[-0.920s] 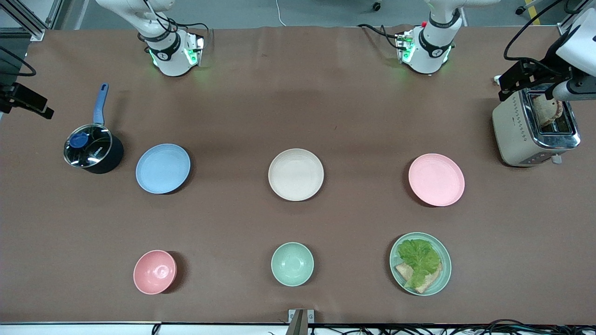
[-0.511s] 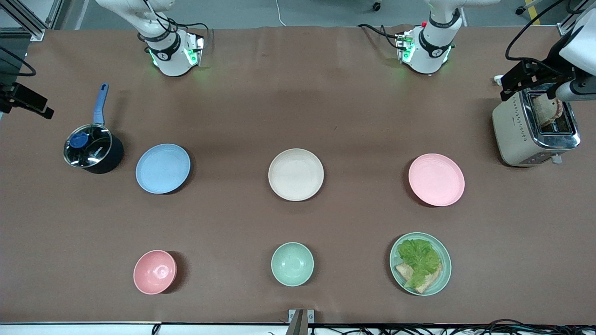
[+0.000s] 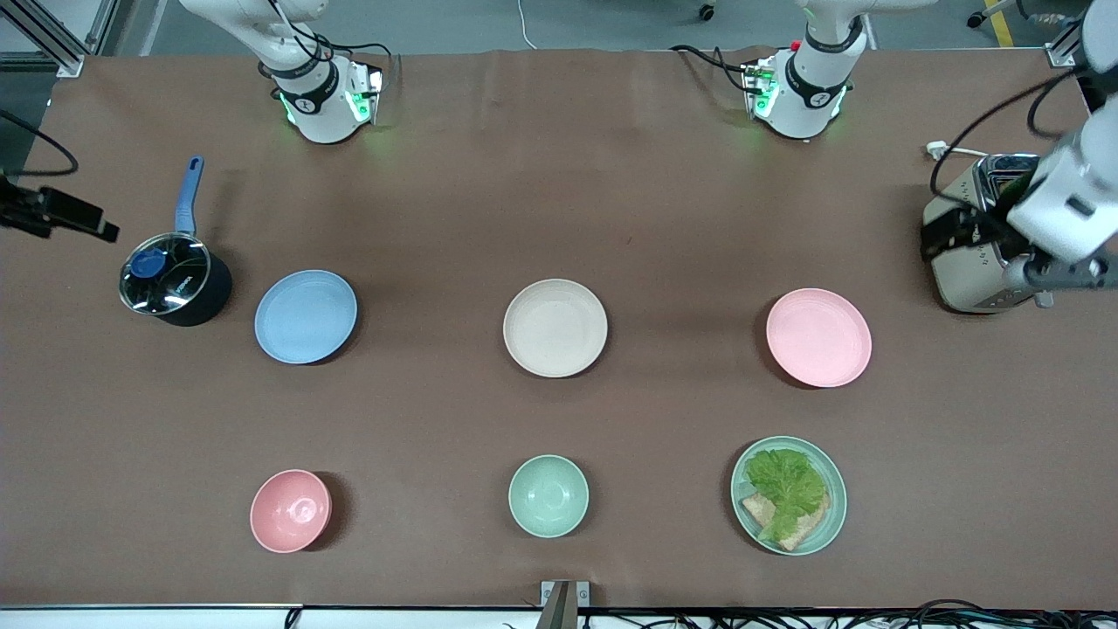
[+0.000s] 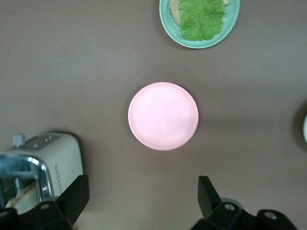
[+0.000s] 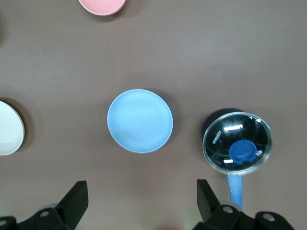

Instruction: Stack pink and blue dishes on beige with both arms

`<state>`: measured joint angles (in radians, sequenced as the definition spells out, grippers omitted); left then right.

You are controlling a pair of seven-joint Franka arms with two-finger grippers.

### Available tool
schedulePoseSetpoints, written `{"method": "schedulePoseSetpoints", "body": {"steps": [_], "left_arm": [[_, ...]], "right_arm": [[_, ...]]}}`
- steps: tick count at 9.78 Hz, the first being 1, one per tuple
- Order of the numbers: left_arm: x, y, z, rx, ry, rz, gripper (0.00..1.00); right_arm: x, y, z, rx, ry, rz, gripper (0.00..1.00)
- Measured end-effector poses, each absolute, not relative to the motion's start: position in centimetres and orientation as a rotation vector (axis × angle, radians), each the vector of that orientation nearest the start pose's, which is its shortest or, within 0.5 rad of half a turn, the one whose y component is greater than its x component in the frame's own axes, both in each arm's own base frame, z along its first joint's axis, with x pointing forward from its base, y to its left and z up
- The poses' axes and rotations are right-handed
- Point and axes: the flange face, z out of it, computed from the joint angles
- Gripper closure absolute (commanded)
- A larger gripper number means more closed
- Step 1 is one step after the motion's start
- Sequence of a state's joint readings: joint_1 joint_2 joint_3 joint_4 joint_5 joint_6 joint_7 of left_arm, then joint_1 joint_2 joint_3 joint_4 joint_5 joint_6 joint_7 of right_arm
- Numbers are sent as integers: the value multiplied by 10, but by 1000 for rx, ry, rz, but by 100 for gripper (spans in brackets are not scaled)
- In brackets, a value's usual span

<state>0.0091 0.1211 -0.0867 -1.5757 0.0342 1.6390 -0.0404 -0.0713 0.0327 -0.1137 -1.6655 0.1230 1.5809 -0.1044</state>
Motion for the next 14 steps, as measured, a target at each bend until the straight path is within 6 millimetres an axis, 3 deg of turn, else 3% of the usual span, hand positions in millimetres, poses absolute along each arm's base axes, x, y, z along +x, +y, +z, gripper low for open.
{"method": "schedulePoseSetpoints", "body": {"steps": [2, 4, 6, 7, 9, 11, 13, 14], "left_arm": [[617, 3, 474, -3171, 122, 113, 0], [629, 44, 398, -3242, 237, 176, 0], [634, 74, 336, -3288, 346, 228, 0], [635, 82, 308, -3308, 411, 248, 3], [633, 93, 257, -3337, 530, 287, 18], [628, 96, 211, -3387, 642, 325, 36], [624, 93, 189, -3401, 716, 356, 53], [624, 91, 186, -3402, 731, 361, 62]], "right_arm": [[563, -97, 466, -2978, 46, 189, 0], [570, -104, 377, -2927, -32, 194, 0], [567, -115, 300, -2885, -134, 172, 0], [563, -118, 271, -2866, -162, 159, 0], [553, -124, 229, -2827, -191, 145, 0], [543, -126, 205, -2815, -170, 143, 3], [531, -123, 187, -2781, -121, 155, 21], [527, -122, 181, -2764, -98, 162, 42]]}}
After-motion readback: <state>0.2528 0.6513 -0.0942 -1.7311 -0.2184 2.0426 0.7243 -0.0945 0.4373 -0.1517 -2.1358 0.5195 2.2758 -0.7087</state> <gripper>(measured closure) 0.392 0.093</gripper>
